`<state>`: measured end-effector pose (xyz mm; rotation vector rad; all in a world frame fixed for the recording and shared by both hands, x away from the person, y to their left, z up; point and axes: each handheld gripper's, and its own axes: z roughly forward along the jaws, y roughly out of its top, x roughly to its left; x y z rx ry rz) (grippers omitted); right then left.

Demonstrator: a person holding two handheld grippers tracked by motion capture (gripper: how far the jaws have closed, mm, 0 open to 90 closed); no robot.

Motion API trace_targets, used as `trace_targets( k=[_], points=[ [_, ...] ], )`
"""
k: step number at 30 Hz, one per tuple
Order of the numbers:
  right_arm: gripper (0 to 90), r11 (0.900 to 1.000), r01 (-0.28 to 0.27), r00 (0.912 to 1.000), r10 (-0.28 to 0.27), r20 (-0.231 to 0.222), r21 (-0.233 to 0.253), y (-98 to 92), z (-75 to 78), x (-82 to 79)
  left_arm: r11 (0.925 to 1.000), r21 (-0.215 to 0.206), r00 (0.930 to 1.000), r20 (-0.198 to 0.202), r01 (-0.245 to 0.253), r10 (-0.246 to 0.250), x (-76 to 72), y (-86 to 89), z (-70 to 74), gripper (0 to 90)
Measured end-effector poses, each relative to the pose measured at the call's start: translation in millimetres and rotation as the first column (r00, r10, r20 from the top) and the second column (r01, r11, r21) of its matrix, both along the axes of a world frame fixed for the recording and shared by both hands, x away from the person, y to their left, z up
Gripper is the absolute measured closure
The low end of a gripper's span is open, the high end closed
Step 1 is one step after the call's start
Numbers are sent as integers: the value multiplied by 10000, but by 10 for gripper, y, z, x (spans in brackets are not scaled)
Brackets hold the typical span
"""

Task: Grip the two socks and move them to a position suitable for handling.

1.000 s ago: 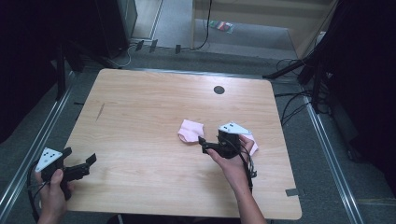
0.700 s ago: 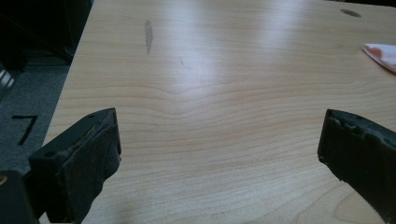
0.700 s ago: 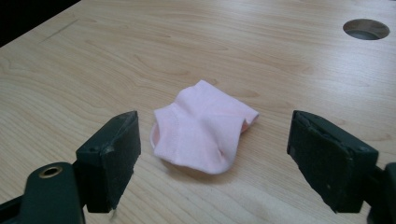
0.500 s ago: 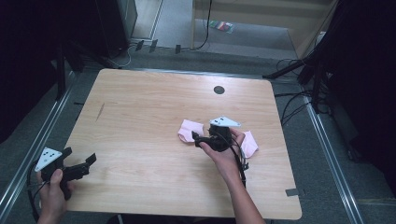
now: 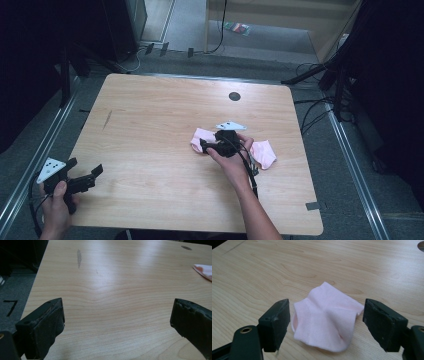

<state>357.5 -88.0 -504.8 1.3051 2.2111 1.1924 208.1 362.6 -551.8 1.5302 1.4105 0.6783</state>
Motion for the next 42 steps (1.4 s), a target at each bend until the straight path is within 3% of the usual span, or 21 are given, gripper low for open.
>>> trace_targets(
  k=[9,15,18,25,29,32,33,34,35,38,42],
  points=[
    [260,9999,5,9996,-8,-298,-116,77,-85,69,10000,4,10000,-32,23,-23,3,-1,0,0],
    [314,9997,206,9994,-202,-294,123,89,-88,114,10000,4,10000,-48,25,-25,6,-3,0,0],
    [329,9999,-99,9992,101,-381,78,147,-126,117,10000,19,10000,-46,39,-39,5,-3,0,0],
    [313,9986,-17,9989,-7,-464,-533,265,-269,134,10000,0,10000,-48,34,-34,6,-4,0,0],
    [358,9925,51,9986,-115,-517,-1225,317,-371,139,10000,-28,10000,-60,45,-46,6,0,0,0],
    [438,9851,148,9998,-129,122,-1713,340,-407,91,10000,-14,10000,-62,49,-49,6,0,0,0],
    [438,9851,148,9998,-129,122,-1713,340,-407,91,10000,-14,10000,-62,49,-49,6,0,0,0],
    [545,9845,313,9995,-295,133,-1728,318,-399,98,10000,-23,10000,-72,42,-43,5,0,0,0],
    [545,9845,313,9995,-295,133,-1728,318,-399,98,10000,-23,10000,-72,42,-43,5,0,0,0],
    [743,9844,576,9980,-525,349,-1664,264,-408,95,10000,-27,10000,-87,47,-47,6,-4,-1,0],
    [797,9882,640,9979,-629,124,-1389,193,-393,118,10000,-26,10000,-76,38,-39,0,-4,-1,0]
  ],
)
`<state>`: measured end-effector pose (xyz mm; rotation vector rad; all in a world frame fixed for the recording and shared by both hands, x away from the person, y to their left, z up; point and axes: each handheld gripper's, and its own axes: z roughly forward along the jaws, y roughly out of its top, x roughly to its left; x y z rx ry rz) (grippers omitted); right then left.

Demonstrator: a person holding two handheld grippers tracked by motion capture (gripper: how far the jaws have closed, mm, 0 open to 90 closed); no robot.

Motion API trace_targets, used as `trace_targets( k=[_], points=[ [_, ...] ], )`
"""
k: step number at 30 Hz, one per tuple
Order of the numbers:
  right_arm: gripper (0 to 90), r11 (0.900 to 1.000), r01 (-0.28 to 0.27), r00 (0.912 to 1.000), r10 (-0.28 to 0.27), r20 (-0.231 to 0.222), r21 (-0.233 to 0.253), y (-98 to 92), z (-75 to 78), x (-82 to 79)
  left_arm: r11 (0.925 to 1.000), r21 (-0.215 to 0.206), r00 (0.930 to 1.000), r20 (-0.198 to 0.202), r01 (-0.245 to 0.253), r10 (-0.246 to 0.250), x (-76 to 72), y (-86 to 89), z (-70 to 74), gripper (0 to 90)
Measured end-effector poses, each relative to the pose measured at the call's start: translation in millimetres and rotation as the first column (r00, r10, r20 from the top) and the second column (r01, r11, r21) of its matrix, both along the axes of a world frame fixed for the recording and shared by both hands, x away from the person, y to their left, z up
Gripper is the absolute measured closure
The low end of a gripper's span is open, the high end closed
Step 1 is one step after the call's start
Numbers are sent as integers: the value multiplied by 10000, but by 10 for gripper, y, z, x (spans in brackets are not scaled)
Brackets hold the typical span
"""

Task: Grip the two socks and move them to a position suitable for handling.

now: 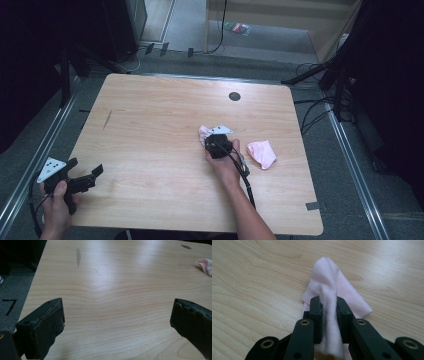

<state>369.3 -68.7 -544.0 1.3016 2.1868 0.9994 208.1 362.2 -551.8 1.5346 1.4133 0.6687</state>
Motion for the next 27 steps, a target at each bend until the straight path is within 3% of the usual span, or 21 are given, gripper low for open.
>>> trace_targets(
  k=[5,10,12,14,15,20,21,22,23,26,27],
  points=[
    [800,9986,171,9996,-182,207,509,-102,123,-67,9997,113,9997,-152,-204,206,2,-15,1,0],
    [800,9912,-147,9974,52,722,1315,-220,433,-330,9981,571,9994,-227,-251,264,0,-39,18,0],
    [800,9899,-215,9969,106,781,1405,-235,483,-382,9976,642,9995,-209,-241,255,-5,-44,57,0],
    [800,9867,-308,9957,162,916,1597,-275,603,-542,9984,486,9995,-157,-280,288,-11,-53,102,0],
    [800,9867,-308,9957,162,916,1597,-275,603,-542,9990,373,9996,-111,-265,269,-20,-71,137,0],
    [800,9829,-374,9946,192,1018,1801,-326,716,-867,9981,553,9994,190,285,-296,-57,-335,300,0],
    [800,9829,-374,9946,192,1018,1801,-326,716,-867,9978,535,9990,227,382,-394,-63,-385,320,0],
    [799,9819,-421,9947,239,997,1848,-332,716,-952,9960,553,9968,335,703,-722,-75,-541,377,0],
    [799,9819,-421,9947,239,997,1848,-332,716,-952,9960,553,9968,335,703,-722,-75,-541,377,0],
    [799,9812,-481,9951,308,945,1871,-329,691,-1149,9912,506,9914,394,1224,-1244,-85,-775,440,0],
    [799,9812,-481,9951,308,945,1871,-329,691,-1149,9895,494,9896,419,1355,-1376,-83,-840,452,0]
  ],
)
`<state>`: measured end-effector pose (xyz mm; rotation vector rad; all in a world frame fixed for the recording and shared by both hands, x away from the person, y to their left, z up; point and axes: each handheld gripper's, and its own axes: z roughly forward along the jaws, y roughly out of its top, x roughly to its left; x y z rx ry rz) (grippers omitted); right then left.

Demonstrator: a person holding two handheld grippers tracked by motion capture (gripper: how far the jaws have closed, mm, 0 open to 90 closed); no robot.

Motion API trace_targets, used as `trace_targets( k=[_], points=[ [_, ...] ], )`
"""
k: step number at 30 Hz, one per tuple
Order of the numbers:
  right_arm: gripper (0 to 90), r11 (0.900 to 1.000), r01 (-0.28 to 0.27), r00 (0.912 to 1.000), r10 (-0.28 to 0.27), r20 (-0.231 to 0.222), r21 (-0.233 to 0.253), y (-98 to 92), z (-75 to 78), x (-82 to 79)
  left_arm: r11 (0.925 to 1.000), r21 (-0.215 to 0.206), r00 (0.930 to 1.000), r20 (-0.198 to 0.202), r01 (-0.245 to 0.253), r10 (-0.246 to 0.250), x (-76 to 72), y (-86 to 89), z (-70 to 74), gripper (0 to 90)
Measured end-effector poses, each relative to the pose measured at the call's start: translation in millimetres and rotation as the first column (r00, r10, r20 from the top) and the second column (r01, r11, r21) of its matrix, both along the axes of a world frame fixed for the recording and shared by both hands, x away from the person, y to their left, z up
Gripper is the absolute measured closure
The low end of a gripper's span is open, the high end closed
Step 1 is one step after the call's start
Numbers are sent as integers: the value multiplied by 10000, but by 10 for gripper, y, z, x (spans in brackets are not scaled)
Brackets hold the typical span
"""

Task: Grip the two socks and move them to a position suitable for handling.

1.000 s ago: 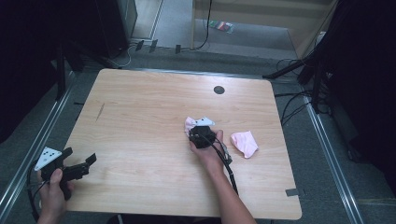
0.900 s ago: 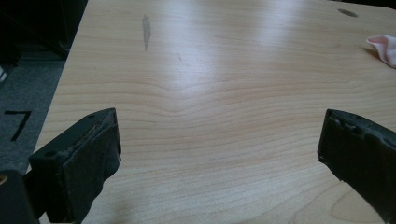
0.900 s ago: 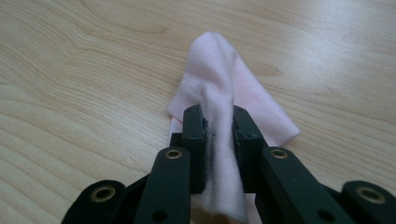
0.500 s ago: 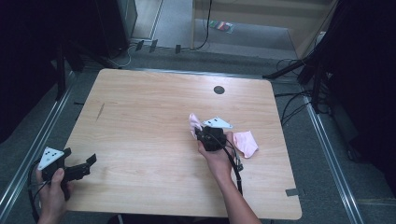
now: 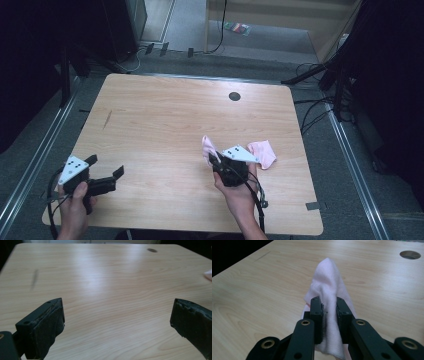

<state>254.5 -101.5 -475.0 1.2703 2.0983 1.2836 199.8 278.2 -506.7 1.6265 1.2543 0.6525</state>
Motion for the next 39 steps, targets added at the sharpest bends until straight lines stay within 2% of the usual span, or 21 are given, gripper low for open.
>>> trace_targets(
  k=[2,3,4,7,10,14,17,19,22,24,26,29,31,32,33,34,35,36,37,38,39],
  points=[
    [799,10000,-6,10000,7,-70,56,8,-23,-86,9993,60,9993,18,374,-374,8,-172,22,0],
    [798,9999,-41,9999,42,-127,108,21,-49,-168,9970,93,9970,14,768,-768,28,-338,32,0],
    [798,9999,-41,9999,42,-127,108,21,-49,-168,9970,93,9970,14,768,-768,28,-338,32,0],
    [797,9999,-129,9997,129,-230,5,83,-114,-359,9912,54,9912,24,1324,-1325,81,-616,41,0],
    [797,9996,-220,9995,216,-220,-187,121,-149,-411,9894,-82,9895,10,1447,-1447,111,-721,48,0],
    [796,9992,-215,9993,205,-311,-333,182,-254,-454,9858,-535,9872,14,1593,-1595,139,-887,33,0],
    [797,9994,-17,9992,4,-404,-332,217,-339,-477,9826,-433,9834,-81,1807,-1812,116,-988,-31,0],
    [794,9980,54,9988,-85,-488,-632,283,-421,-527,9805,-224,9805,-171,1954,-1958,96,-1023,-92,0],
    [742,9989,200,9974,-229,-676,-432,303,-469,-531,9792,-272,9793,-201,2011,-2016,81,-1018,-118,0],
    [553,9997,205,9961,-195,-864,107,302,-498,-500,9786,-61,9783,-264,2055,-2056,66,-1002,-148,0],
    [466,9975,160,9952,-93,-973,685,255,-459,-483,9794,44,9790,-304,2020,-2018,58,-983,-170,0],
    [496,9949,214,9982,-157,-576,989,133,-357,-486,9803,-24,9795,-404,1974,-1973,62,-928,-188,0],
    [625,9930,-316,9977,381,-553,1138,7,-305,-470,9804,12,9792,-506,1969,-1966,70,-917,-197,0],
    [625,9930,-316,9977,381,-553,1138,7,-305,-470,9804,12,9792,-506,1969,-1966,70,-917,-197,0],
    [691,9919,-1042,9919,1089,-653,723,7,-332,-480,9810,-18,9796,-544,1939,-1937,74,-921,-205,0],
    [691,9919,-1042,9919,1089,-653,723,7,-332,-480,9810,-18,9796,-544,1939,-1937,74,-921,-205,0],
    [696,9842,-1752,9821,1765,-655,261,63,-375,-509,9805,-3,9787,-604,1965,-1961,75,-932,-212,0],
    [696,9842,-1752,9821,1765,-655,261,63,-375,-509,9805,-3,9787,-604,1965,-1961,75,-932,-212,0],
    [634,9610,-2765,9580,2754,-796,-28,145,-424,-560,9809,28,9791,-607,1945,-1940,74,-939,-216,0],
    [634,9610,-2765,9580,2754,-796,-28,145,-424,-560,9802,21,9782,-634,1981,-1976,70,-944,-219,0],
    [505,9393,-3363,9395,3297,-925,-679,229,-467,-612,9787,75,9767,-659,2053,-2044,67,-950,-225,0]
  ],
)
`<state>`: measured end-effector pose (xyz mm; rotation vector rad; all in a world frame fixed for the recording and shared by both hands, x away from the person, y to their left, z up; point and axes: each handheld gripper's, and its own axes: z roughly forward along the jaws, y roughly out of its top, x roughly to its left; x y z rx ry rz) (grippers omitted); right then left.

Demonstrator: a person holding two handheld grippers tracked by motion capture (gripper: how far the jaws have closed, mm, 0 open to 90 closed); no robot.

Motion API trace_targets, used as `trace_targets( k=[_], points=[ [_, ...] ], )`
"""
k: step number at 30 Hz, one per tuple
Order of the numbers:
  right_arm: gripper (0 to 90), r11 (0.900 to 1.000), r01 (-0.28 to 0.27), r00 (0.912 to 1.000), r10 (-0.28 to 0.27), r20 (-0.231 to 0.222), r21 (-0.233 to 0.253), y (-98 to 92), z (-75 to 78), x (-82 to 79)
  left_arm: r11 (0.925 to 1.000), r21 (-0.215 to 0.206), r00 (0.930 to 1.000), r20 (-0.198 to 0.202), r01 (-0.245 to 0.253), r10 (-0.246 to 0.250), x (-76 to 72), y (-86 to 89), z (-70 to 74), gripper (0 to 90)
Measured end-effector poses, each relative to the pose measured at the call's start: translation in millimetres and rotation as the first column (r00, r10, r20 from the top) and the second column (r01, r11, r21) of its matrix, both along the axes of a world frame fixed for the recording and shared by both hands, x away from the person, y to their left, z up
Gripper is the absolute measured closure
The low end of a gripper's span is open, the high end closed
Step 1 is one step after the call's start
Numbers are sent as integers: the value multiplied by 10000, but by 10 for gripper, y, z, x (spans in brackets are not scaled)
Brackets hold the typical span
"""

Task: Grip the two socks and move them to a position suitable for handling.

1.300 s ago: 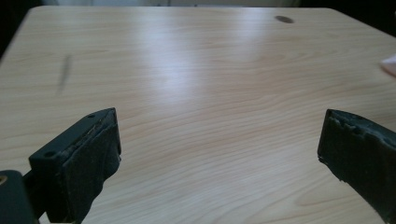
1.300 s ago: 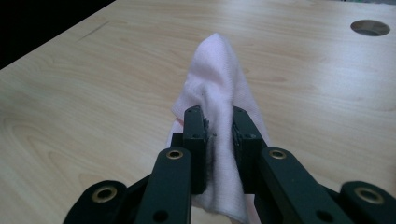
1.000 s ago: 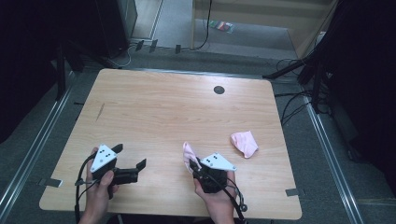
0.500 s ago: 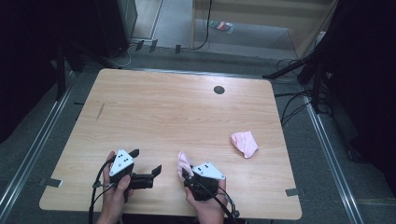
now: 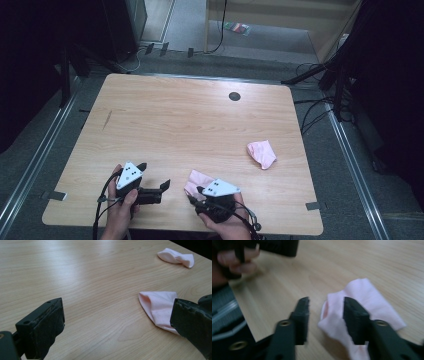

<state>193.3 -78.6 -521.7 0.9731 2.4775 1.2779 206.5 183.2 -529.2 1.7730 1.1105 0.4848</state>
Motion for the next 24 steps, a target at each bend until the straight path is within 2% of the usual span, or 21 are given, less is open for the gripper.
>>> trace_targets(
  k=[1,3,5,7,10,12,15,19,20,21,22,23,24],
  points=[
    [505,10000,0,10000,0,0,0,0,0,0,10000,0,10000,0,0,0,0,0,0,0],
    [444,9973,-21,9978,70,657,-738,48,-39,-45,10000,-28,10000,-49,23,-23,1,-12,-11,0],
    [454,9945,32,9967,52,806,-1043,57,-61,-54,10000,17,10000,-74,57,-57,7,-17,-19,0],
    [499,9919,-32,9962,142,865,-1267,55,-81,-54,10000,27,9999,-138,77,-76,6,-29,-25,0],
    [589,9808,-384,9921,604,1103,-1913,60,-114,-75,9999,53,9998,-150,146,-145,2,-42,-24,0],
    [666,9771,-493,9907,742,1142,-2070,56,-120,-86,9998,64,9997,-150,181,-180,4,-49,-28,0],
    [771,9849,-600,9939,740,817,-1622,24,-95,-69,9998,57,9996,-178,207,-206,6,-60,-32,0],
    [817,9880,-516,9946,640,820,-1453,12,-89,-71,9994,98,9991,-278,331,-328,7,-88,-43,0],
    [829,9930,-316,9971,391,646,-1136,1,-87,-69,9992,112,9988,-287,396,-392,7,-95,-45,0],
    [829,9930,-316,9971,391,646,-1136,1,-87,-69,9990,142,9987,-295,431,-426,4,-104,-45,0],
    [841,9981,-73,9992,97,398,-615,-18,-69,-64,9989,101,9984,-324,459,-455,-6,-131,-44,0],
    [841,9981,-73,9992,97,398,-615,-18,-69,-64,9989,101,9984,-324,459,-455,-6,-131,-44,0],
    [844,9996,252,9996,-250,121,-156,-36,-42,-56,9983,73,9975,-412,578,-574,-10,-144,-43,0]
  ],
)
